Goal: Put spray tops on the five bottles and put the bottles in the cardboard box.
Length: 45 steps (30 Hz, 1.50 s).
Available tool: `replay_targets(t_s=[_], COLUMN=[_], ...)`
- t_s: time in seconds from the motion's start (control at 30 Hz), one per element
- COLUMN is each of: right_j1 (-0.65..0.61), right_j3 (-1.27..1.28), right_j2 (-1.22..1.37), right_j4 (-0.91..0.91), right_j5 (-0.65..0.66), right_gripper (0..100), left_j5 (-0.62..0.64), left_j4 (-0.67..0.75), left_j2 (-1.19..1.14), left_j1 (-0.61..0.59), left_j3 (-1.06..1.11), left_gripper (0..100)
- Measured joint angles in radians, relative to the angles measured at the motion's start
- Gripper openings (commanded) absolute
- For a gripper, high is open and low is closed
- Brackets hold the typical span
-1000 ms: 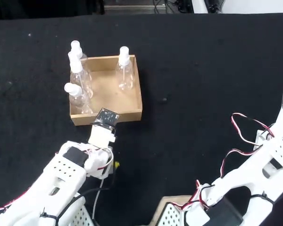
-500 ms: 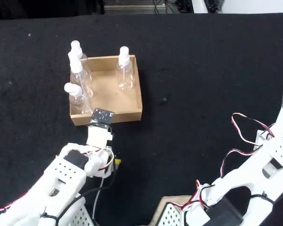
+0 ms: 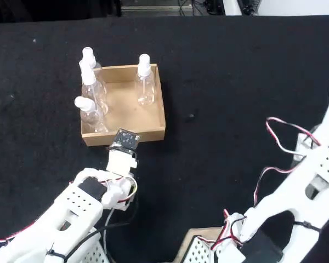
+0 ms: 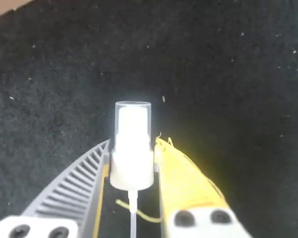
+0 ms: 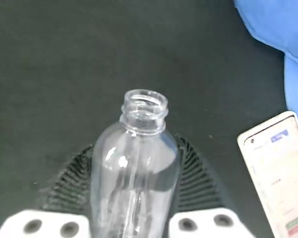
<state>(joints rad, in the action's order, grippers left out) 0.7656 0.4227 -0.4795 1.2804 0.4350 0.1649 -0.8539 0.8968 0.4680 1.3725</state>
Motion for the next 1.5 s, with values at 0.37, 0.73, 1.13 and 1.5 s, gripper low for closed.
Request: replay_targets(t_s=[0.37,0.73,1.13,1.5], right_j1=[-0.264,-0.361,-0.586,-0.712], right_j3=[-0.305,-0.331,0.006,0.410], right_j2=[-0.002,-0.189,-0.400,-0.666], right_j4=[0.267,0.267,0.002,-0.287], right_j5=[-0.219,-0.344,-0.497,-0.535], right_gripper=[1.1,1.1,1.1,1.1], left_j5=[-0.112,-0.112,-0.115,-0.117], left_j4=[-0.394,-0.535,-0.407,0.175], left_j2=[0.000,0.000,0.000,0.078], left_j1=[-0.031,-0.029,-0.034,-0.032], left_j3=[-0.462,-0.752,-0.999,-0.802], left_gripper=[3,3,3,3])
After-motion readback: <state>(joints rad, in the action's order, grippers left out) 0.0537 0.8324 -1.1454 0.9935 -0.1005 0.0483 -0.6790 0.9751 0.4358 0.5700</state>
